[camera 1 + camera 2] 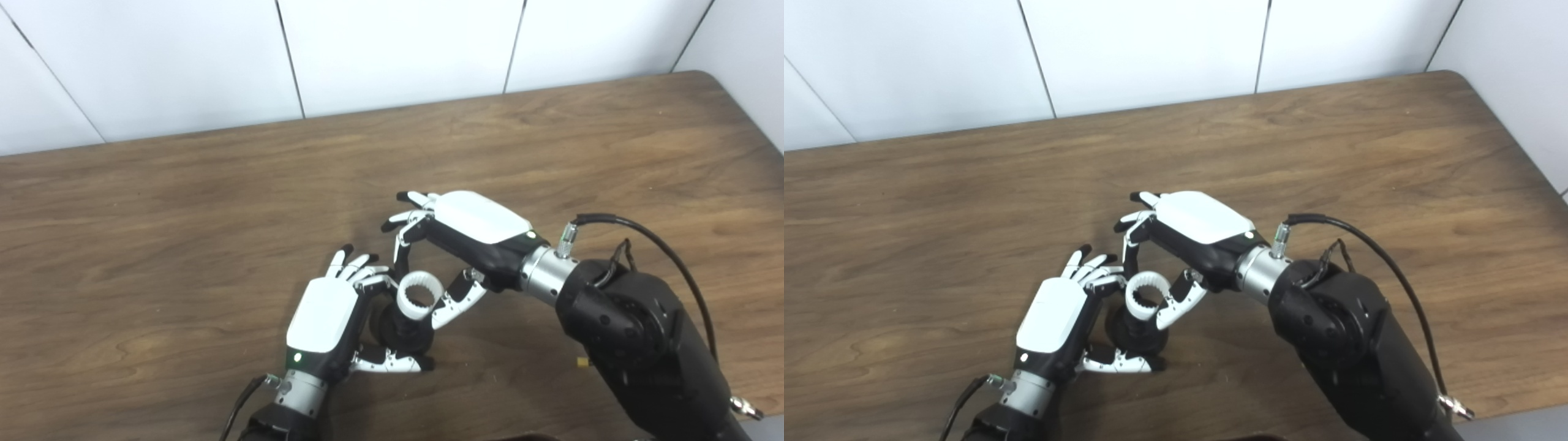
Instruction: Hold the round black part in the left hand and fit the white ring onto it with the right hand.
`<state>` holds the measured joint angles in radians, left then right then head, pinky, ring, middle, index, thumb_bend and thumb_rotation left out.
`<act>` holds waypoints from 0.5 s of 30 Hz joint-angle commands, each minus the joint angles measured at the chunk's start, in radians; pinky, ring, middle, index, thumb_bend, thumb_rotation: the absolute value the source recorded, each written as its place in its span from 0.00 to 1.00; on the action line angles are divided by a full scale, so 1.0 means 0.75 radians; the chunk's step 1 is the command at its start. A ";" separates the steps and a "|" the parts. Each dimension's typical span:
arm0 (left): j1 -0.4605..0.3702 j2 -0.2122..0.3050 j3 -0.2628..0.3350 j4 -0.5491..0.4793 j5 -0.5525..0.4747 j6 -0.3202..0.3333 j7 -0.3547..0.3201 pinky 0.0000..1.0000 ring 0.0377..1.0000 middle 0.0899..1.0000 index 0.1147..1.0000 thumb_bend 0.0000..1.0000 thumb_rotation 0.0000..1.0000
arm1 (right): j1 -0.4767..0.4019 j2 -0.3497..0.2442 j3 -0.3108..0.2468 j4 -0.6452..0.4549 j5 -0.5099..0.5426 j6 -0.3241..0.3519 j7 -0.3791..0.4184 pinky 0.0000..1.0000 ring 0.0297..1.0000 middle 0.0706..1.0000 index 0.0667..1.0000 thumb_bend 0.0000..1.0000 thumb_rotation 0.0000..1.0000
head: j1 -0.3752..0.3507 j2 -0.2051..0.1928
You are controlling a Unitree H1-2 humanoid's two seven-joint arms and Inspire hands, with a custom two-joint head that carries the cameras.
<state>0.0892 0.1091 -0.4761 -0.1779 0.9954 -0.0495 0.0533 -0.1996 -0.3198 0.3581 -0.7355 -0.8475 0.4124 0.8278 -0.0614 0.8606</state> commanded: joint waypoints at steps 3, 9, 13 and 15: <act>-0.020 -0.006 -0.008 -0.015 0.026 0.004 0.001 1.00 0.87 0.73 0.42 0.52 0.05 | -0.003 0.009 -0.023 -0.003 0.019 -0.065 -0.056 1.00 1.00 0.84 0.45 0.52 0.13 | 0.000 0.005; -0.020 -0.007 -0.011 -0.016 0.028 0.006 0.004 1.00 0.87 0.73 0.42 0.52 0.05 | 0.004 0.016 -0.027 0.017 0.019 -0.083 -0.070 1.00 1.00 0.84 0.45 0.52 0.13 | 0.004 0.006; -0.021 -0.008 -0.012 -0.014 0.026 0.005 0.005 1.00 0.87 0.73 0.42 0.52 0.05 | 0.007 0.017 -0.026 0.029 0.021 -0.094 -0.082 1.00 1.00 0.84 0.45 0.52 0.13 | 0.006 0.005; -0.022 -0.008 -0.012 -0.012 0.026 0.004 0.007 1.00 0.87 0.73 0.42 0.52 0.05 | 0.008 0.022 -0.025 0.033 0.020 -0.092 -0.081 1.00 1.00 0.84 0.45 0.52 0.13 | 0.006 0.005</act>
<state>0.0882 0.1077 -0.4818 -0.1779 0.9976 -0.0469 0.0542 -0.1716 -0.3130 0.3497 -0.6955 -0.8356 0.3700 0.7950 -0.0568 0.8636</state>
